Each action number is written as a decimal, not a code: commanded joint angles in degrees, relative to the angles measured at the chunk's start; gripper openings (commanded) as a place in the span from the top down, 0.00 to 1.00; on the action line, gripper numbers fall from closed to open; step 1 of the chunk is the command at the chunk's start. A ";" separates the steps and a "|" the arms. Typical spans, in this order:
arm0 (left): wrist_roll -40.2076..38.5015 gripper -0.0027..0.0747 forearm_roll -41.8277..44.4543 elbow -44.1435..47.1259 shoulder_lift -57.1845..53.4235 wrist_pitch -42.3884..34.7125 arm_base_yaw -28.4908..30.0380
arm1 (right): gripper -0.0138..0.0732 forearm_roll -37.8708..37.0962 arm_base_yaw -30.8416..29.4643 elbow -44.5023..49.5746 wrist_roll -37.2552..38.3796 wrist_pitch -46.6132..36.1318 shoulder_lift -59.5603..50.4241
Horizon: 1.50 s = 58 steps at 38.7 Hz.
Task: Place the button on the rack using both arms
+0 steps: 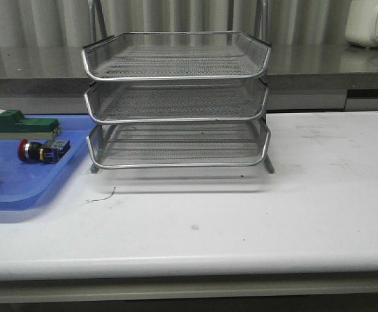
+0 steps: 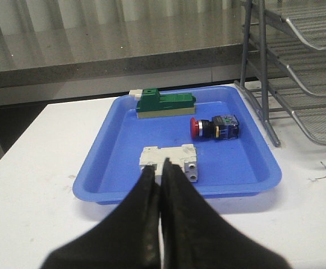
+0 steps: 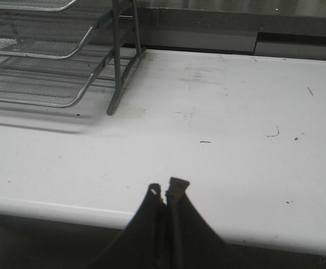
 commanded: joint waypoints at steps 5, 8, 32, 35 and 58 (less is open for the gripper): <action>-0.49 0.99 -0.18 0.45 -1.28 -4.64 0.08 | 0.91 -0.48 -0.38 -0.26 -0.22 -5.00 -0.95; -0.49 0.99 -0.18 0.45 -1.28 -4.75 0.08 | 0.91 -0.48 -0.38 -0.26 -0.22 -5.00 -0.95; -0.49 0.99 -1.12 -3.23 -1.22 -24.10 0.08 | 0.91 -0.48 -0.38 -6.96 -0.22 -12.04 -0.95; -0.49 0.99 -1.12 -7.34 -0.65 -23.39 0.08 | 0.91 -0.48 -0.38 -10.94 -0.22 -11.11 -0.84; -0.39 0.99 -1.12 -26.14 24.93 -3.47 0.08 | 0.91 1.90 -0.38 -32.16 -0.17 2.47 28.32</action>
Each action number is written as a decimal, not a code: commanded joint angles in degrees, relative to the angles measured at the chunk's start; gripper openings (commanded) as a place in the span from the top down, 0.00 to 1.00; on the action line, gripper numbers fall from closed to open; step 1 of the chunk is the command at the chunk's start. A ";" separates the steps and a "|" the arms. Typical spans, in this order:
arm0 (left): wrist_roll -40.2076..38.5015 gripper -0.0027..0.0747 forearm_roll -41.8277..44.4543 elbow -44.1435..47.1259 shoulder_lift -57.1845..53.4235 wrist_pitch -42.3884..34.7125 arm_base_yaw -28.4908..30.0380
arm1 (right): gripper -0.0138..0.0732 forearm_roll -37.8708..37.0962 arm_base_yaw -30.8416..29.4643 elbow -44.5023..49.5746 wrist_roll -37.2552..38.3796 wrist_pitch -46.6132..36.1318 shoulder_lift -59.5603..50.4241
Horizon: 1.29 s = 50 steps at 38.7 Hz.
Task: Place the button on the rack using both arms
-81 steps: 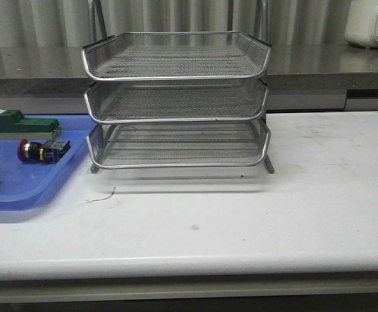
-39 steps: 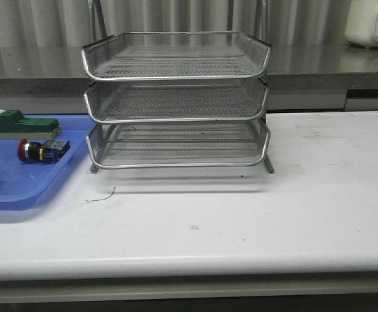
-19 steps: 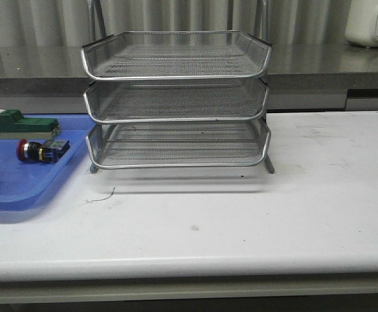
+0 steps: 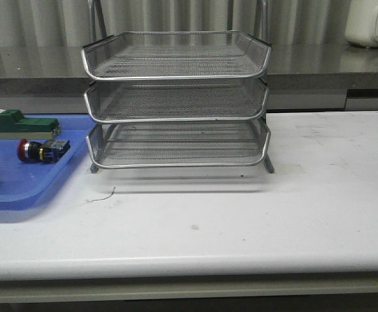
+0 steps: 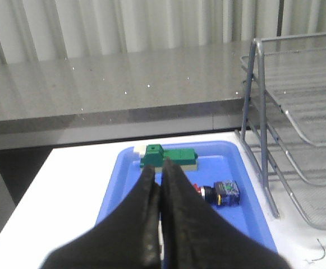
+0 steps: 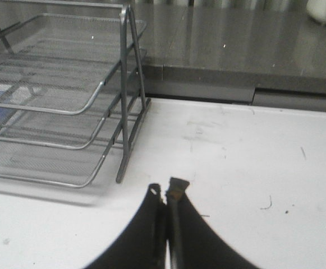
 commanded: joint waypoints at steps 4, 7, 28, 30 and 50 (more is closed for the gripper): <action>-0.39 0.98 -0.53 -2.26 1.14 -4.26 0.08 | 0.87 1.18 -0.38 -2.26 -0.17 -3.64 2.64; -0.39 0.92 -0.53 -2.26 1.14 -4.26 0.08 | 0.77 1.18 -0.38 -2.26 -0.17 -3.70 2.64; -0.39 0.14 -0.53 -2.26 1.14 -4.26 0.08 | 0.14 6.86 -0.38 -2.34 -0.17 -5.13 6.60; -0.39 0.14 -0.53 -2.26 1.14 -4.26 0.08 | 0.14 9.22 -0.38 -3.35 -0.17 -5.13 9.63; -0.39 0.14 -0.53 -2.26 1.14 -4.26 0.08 | 0.23 22.87 -0.38 -15.42 -0.17 -8.49 44.26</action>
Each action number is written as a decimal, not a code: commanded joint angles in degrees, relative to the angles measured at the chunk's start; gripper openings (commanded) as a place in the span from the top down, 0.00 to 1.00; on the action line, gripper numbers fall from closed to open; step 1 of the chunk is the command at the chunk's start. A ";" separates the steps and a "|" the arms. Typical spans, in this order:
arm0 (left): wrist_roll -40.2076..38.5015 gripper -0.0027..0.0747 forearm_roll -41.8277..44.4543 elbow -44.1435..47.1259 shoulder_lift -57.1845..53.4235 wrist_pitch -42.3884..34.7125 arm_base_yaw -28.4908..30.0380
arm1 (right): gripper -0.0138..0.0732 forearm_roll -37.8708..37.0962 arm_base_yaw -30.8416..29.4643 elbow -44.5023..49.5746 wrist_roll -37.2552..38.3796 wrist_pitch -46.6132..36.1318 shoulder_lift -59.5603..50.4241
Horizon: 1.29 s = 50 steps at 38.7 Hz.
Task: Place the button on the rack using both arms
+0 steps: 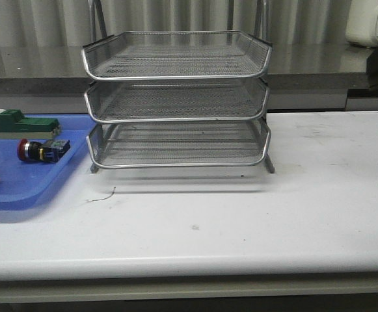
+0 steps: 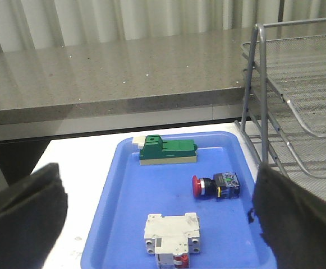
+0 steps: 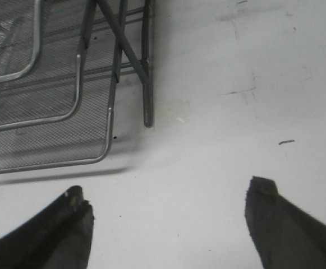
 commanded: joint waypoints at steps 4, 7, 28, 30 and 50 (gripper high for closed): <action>-0.39 0.14 -0.53 -2.26 0.63 -4.47 0.08 | 0.24 2.00 -0.38 -6.97 -0.27 -2.65 6.20; -0.39 0.14 -0.53 -2.26 0.63 -4.47 0.08 | 0.24 2.50 -0.38 -9.35 -1.03 -2.25 8.97; -0.39 0.14 -0.53 -2.26 0.63 -4.50 0.08 | 0.24 45.38 -0.38 -18.53 -39.13 10.67 23.68; -0.39 0.14 -0.53 -2.26 0.63 -4.50 0.08 | 0.24 51.20 -0.38 -18.53 -44.03 12.61 24.92; -0.39 0.14 -0.53 -2.26 0.63 -4.50 0.08 | 0.43 67.25 -0.38 -20.58 -53.79 17.29 32.97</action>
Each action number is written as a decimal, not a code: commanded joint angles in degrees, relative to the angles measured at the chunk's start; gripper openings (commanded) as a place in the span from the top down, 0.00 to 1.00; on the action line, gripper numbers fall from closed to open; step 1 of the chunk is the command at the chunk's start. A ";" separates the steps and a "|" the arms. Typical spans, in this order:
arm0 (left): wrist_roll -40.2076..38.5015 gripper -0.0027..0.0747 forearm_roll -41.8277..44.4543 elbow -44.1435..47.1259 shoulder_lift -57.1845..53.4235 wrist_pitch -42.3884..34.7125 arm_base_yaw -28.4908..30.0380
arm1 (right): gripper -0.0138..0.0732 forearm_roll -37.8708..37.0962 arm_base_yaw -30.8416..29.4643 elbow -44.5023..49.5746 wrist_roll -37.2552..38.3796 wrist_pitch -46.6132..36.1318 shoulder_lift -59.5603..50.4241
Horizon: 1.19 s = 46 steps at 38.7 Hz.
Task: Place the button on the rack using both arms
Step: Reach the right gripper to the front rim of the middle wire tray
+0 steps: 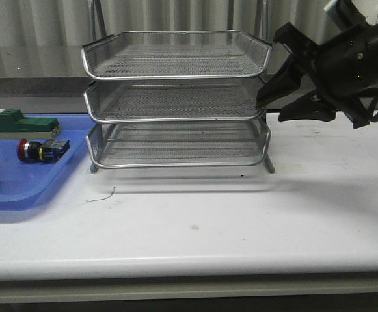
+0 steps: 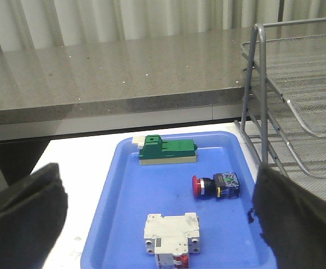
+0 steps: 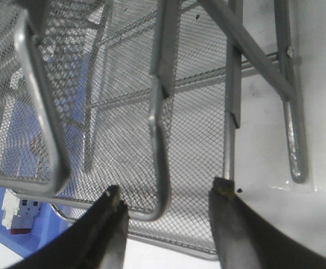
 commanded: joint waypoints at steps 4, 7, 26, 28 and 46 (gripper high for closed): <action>-0.39 0.14 -0.53 -2.26 0.63 -4.50 0.08 | 0.43 4.19 -0.38 -3.77 -1.22 3.93 -0.56; -0.39 0.14 -0.53 -2.26 0.63 -4.50 0.08 | 0.43 4.82 -0.38 -4.44 -1.22 3.86 0.11; -0.39 0.14 -0.53 -2.26 0.63 -4.50 0.08 | 0.74 7.34 -0.90 -5.49 -1.22 6.50 2.27; -0.39 0.14 -0.53 -2.26 0.63 -4.50 0.08 | 0.78 7.29 -1.32 -5.49 -1.22 7.41 2.27; -0.39 0.14 -0.53 -1.88 0.63 -5.36 0.08 | 0.82 -1.24 -4.73 -5.49 -0.36 17.06 2.27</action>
